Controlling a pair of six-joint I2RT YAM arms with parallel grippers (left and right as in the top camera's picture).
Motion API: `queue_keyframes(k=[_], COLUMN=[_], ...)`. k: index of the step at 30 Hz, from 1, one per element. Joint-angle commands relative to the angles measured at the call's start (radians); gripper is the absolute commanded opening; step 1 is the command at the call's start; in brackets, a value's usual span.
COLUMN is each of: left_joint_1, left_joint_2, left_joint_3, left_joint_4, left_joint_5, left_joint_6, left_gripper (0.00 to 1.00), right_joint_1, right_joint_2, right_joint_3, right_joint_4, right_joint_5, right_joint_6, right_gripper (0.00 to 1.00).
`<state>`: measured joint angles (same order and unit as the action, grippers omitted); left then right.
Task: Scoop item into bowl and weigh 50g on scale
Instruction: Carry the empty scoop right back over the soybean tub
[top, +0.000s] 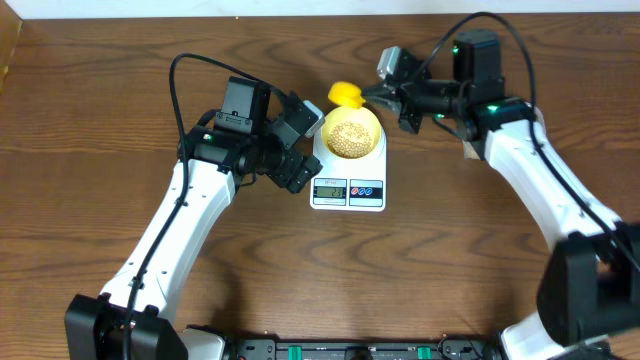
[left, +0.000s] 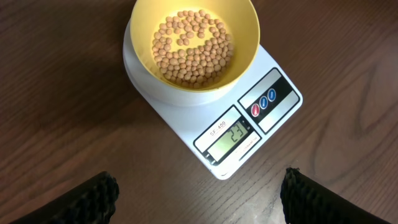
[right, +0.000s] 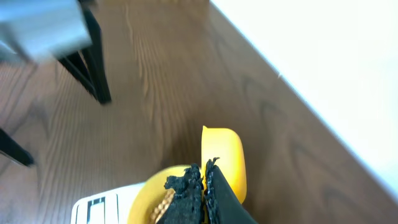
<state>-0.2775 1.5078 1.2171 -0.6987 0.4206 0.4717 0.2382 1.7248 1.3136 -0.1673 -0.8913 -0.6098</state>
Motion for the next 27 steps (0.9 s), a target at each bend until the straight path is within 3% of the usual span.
queue_keyframes(k=[1, 6, 16, 27], left_joint_1=[0.004, 0.004, 0.004, 0.004], left_joint_2=[-0.004, -0.004, -0.004, -0.004], left_joint_3=[-0.011, -0.011, -0.011, -0.011], left_joint_4=[0.0, 0.0, 0.0, 0.0], left_joint_5=[0.013, 0.013, 0.013, 0.013], left_joint_6=[0.006, 0.006, 0.006, 0.006], left_gripper=[0.86, 0.86, 0.86, 0.86], right_joint_1=[0.006, 0.006, 0.0, -0.095], right_joint_2=[-0.08, -0.163, -0.219, -0.216], right_joint_3=[0.001, 0.001, 0.001, 0.001], right_joint_4=[0.002, -0.005, -0.087, -0.315], right_joint_5=[0.039, 0.339, 1.077, 1.173], right_joint_6=[0.011, 0.06, 0.311, 0.654], right_gripper=[0.01, 0.01, 0.01, 0.01])
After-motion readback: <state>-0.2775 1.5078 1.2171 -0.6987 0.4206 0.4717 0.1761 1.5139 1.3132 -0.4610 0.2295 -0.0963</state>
